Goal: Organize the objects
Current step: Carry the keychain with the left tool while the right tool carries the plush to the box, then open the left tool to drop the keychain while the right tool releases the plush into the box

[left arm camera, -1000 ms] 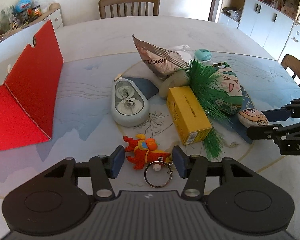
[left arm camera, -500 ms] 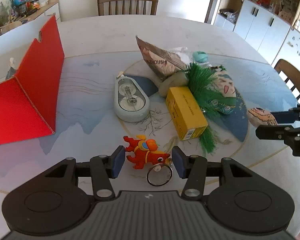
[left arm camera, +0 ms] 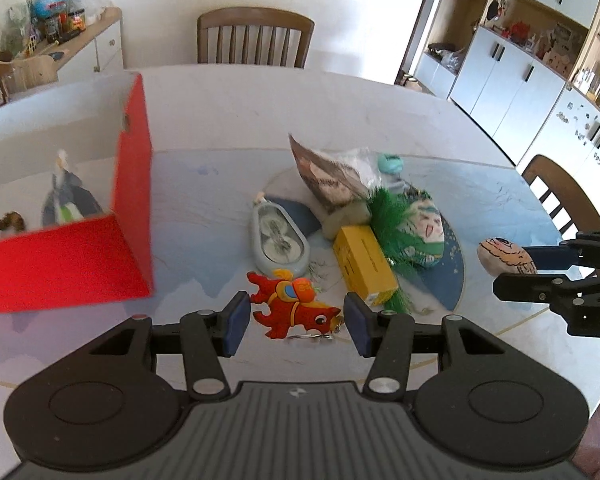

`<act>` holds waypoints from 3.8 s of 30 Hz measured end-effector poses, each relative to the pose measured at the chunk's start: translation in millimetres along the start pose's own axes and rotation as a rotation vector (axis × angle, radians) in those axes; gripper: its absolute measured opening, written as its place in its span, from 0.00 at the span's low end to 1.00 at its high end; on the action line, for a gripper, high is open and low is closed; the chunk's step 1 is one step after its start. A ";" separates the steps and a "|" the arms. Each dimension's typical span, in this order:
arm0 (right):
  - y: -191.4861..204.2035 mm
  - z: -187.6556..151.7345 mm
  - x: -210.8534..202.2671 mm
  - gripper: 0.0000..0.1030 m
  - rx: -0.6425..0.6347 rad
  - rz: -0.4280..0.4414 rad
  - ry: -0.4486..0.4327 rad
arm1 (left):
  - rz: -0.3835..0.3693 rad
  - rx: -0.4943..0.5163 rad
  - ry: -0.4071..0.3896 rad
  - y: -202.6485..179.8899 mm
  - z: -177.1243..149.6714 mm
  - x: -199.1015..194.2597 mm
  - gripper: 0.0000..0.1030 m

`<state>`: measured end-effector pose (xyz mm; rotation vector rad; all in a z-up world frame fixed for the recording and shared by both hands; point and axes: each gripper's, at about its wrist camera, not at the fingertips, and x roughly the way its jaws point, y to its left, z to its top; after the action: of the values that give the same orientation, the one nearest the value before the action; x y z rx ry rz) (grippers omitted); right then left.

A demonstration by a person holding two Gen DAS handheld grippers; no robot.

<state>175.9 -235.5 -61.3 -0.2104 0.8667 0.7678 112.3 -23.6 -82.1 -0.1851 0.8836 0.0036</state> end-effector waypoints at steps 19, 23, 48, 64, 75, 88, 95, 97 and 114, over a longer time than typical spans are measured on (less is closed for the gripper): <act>91.3 66.9 10.7 0.40 -0.061 0.055 -0.062 | 0.073 -0.078 -0.106 103.2 35.7 -71.1 0.50; 118.1 81.9 22.5 0.40 -0.096 0.077 -0.067 | 0.100 -0.087 -0.118 129.4 40.0 -76.9 0.50; 251.6 159.1 146.2 0.40 -0.285 0.082 0.008 | 0.220 -0.119 -0.053 262.8 81.7 -32.1 0.50; 282.6 179.8 227.9 0.40 -0.268 0.142 0.168 | 0.269 -0.080 0.083 290.4 116.0 39.9 0.50; 287.5 178.8 257.6 0.40 -0.261 0.157 0.272 | 0.238 -0.053 0.227 293.5 115.3 77.6 0.50; 286.6 174.9 260.1 0.49 -0.252 0.163 0.306 | 0.253 -0.010 0.325 287.4 111.1 92.0 0.51; 284.3 173.1 246.9 0.54 -0.233 0.169 0.269 | 0.277 -0.024 0.273 283.6 111.2 74.7 0.57; 284.2 171.8 240.3 0.54 -0.232 0.171 0.258 | 0.276 -0.031 0.254 283.7 112.7 69.6 0.57; 263.8 171.1 162.3 0.63 -0.174 0.211 0.105 | 0.242 -0.002 0.079 241.7 110.7 1.0 0.57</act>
<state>165.2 117.4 -38.2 -0.3185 0.9311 1.0381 178.7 232.1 -52.8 -0.0796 0.9801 0.2237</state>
